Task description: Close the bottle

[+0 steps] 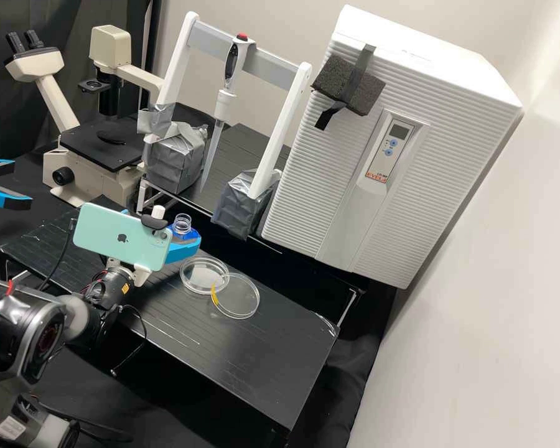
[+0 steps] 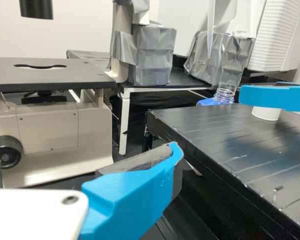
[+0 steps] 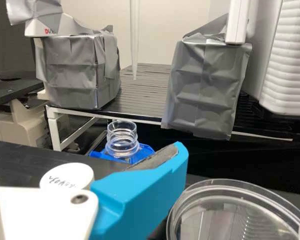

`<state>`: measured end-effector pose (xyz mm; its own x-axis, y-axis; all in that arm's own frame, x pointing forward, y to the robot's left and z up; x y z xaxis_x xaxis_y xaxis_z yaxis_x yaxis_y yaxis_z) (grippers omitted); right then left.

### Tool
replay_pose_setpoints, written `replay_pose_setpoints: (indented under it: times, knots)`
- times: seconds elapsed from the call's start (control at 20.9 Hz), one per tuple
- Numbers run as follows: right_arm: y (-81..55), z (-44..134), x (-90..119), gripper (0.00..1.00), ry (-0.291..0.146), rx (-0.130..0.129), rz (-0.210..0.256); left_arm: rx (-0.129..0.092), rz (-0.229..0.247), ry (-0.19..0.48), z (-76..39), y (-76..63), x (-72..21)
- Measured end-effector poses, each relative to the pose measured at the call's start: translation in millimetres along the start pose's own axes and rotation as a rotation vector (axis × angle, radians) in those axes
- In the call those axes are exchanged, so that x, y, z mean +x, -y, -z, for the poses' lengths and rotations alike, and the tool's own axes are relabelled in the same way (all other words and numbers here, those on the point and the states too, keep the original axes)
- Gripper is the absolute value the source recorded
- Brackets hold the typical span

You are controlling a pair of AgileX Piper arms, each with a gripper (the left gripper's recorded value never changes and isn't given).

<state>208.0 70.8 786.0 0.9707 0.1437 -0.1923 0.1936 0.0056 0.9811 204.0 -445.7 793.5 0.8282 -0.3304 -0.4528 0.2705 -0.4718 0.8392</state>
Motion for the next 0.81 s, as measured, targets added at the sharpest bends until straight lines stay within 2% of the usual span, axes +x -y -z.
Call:
replay_pose_setpoints:
  times: [0.24, 0.53, 0.57, 0.81]
  knots:
    - [2.8, -1.0, -1.4, 1.00, 0.003, 0.000, 0.012, 0.006, -0.004, 0.007, -0.2, -1.9, 2.0]
    - [6.1, -4.3, 0.7, 1.00, 0.019, -0.001, 0.028, -0.001, 0.002, 0.007, 0.3, -0.5, 2.9]
    - [6.2, -4.4, 0.8, 0.00, 0.020, -0.001, 0.028, -0.001, 0.002, 0.007, 0.3, -0.5, 2.9]
    - [6.8, -5.0, 1.4, 0.00, 0.020, -0.001, 0.029, 0.000, 0.000, 0.007, 0.4, -0.9, 3.1]
